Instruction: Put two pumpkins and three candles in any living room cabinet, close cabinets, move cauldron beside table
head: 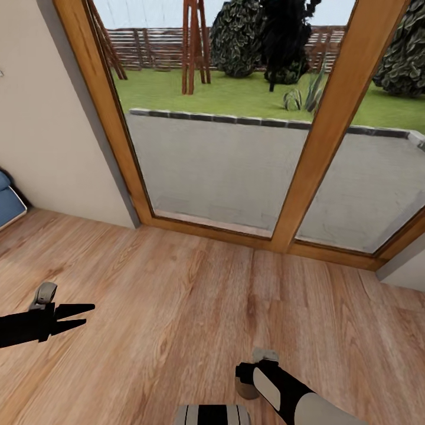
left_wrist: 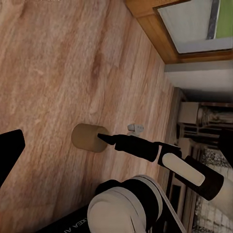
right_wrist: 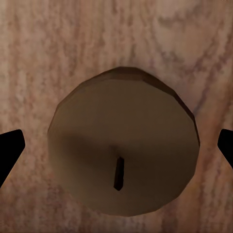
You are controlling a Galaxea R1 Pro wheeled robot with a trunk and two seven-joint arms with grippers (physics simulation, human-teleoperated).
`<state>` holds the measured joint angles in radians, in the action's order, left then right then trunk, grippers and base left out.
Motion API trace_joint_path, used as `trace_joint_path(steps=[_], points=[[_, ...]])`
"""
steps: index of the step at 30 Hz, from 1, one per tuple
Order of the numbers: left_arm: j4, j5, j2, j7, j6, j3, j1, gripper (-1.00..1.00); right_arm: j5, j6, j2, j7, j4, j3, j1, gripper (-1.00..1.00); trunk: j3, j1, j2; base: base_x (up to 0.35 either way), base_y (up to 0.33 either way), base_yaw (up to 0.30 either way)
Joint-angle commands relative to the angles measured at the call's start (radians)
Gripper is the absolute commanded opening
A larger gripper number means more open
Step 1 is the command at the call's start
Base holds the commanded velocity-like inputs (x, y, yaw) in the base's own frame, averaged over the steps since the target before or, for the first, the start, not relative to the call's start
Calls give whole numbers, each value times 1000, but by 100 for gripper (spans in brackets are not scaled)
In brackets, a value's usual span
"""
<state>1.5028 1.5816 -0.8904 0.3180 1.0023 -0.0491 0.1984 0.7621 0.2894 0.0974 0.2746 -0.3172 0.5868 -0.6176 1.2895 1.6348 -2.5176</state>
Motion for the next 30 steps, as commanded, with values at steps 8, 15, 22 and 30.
trace_joint_path(steps=[8, 15, 22, 30], points=[[-1, -6, -1, 11, 1, -2, 1, 100, 8, 4, -1, 8, -2, 8, -1, 100, 16, 2, -1, 2, 0, 0], [-1, -6, -1, 12, 1, -2, 1, 100, 8, 1, -1, 8, -2, 8, -1, 100, 28, 3, -2, 0, 0, 0], [-1, -6, -1, 12, 1, -2, 1, 100, 8, 0, -1, 7, -2, 8, -1, 100, 32, 3, -2, 0, 0, 0], [-1, -6, -1, 12, 1, -2, 1, 100, 8, -2, -1, 7, -3, 8, -1, 100, 43, 5, -3, 0, 0, 0]])
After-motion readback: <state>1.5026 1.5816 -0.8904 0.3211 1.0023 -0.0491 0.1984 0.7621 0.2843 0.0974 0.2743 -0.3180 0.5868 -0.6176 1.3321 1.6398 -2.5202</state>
